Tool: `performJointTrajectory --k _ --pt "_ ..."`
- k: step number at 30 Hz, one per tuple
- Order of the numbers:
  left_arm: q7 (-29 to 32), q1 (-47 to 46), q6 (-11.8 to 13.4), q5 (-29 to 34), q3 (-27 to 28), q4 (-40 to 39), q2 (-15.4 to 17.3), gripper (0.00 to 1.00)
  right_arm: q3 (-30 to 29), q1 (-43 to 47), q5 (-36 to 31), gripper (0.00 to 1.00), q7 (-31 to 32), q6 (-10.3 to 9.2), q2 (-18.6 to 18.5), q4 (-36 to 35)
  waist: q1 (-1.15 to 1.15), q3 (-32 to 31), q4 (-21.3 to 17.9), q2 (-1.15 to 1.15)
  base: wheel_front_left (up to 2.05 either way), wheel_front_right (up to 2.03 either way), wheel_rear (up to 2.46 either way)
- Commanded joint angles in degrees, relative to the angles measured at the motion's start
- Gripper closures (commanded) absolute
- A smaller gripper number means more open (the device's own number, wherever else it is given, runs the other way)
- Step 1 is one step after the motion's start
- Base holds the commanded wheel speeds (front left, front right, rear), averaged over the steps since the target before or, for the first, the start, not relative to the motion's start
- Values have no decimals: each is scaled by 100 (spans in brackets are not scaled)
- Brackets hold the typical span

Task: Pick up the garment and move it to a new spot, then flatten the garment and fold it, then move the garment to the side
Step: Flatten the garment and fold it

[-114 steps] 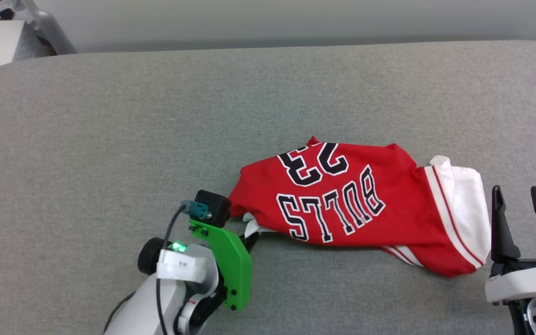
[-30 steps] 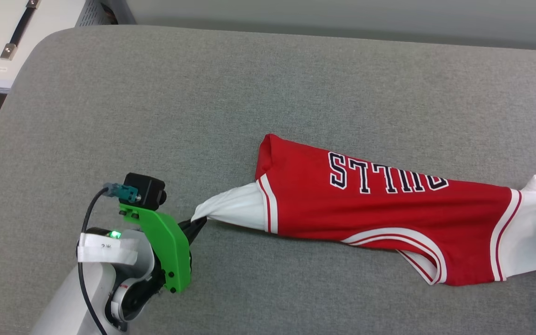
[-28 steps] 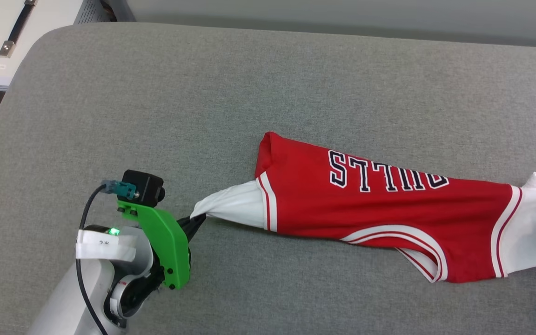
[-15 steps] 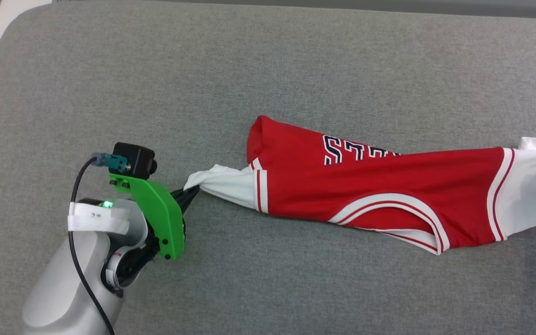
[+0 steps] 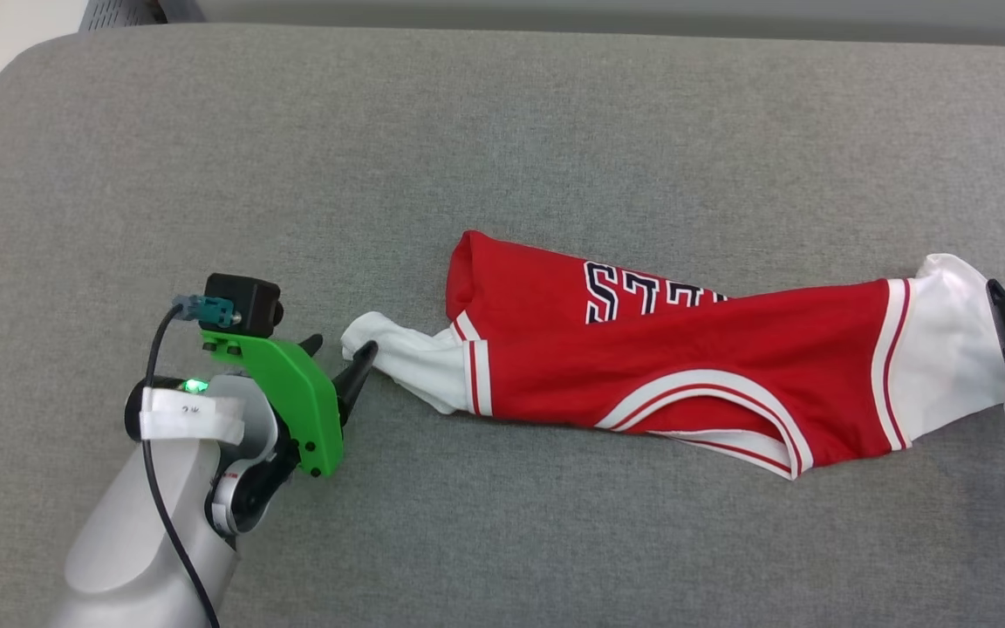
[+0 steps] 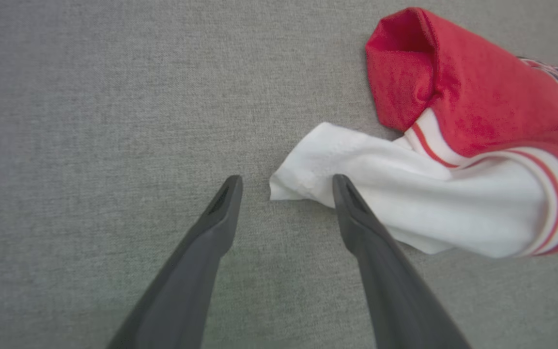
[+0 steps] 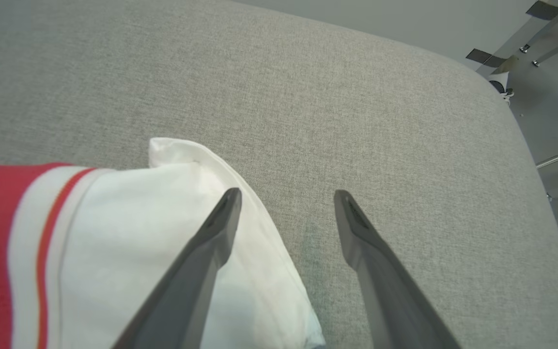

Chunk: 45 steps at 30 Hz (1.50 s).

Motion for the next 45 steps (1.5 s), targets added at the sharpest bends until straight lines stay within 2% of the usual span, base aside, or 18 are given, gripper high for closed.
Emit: performJointTrajectory --k 1,7,11,17,22,27,30,34,38,45 --pt "-187 -47 36 81 59 -6 -3 0 -22 27 69 0 -131 -10 25 -57 0 -148 -4 0 0 0 0" --pt "-1305 176 170 240 289 -124 -87 0 -239 452 241 0 -737 -10 109 -625 0 -524 -12 0 0 0 0" --pt "-2060 435 220 358 395 -295 -134 0 -486 935 303 0 -1062 -10 284 -1246 0 -752 -19 0 0 0 0" --pt "-3228 929 198 539 428 -551 -281 0 -958 1827 179 0 -1380 -10 803 -2264 0 -959 -53 0 0 0 0" --pt "-3620 1346 299 678 620 -774 -495 0 -1247 2394 12 0 -1630 -10 1332 -2915 0 -1017 -116 0 0 0 0" --pt "-3657 1701 285 927 795 -942 -644 0 -1406 2814 -116 0 -1747 -10 1772 -3308 0 -1013 -216 0 0 0 0" --pt "-3657 1770 258 1075 770 -885 -600 0 -1463 2958 -170 0 -1741 -10 1937 -3475 0 -946 -299 0 0 0 0" --pt "-3171 1631 286 1177 664 -819 -395 0 -1482 3007 -229 0 -1684 -10 2070 -3683 0 -796 -450 0 0 0 0" --pt "-2058 1427 340 1138 538 -873 -148 0 -1447 2988 -282 0 -1618 -10 2134 -3821 0 -633 -598 0 0 0 0" --pt "218 1289 741 1079 378 -1085 321 0 -1362 2896 -303 0 -1596 -10 2187 -3852 0 -401 -855 0 0 0 0"
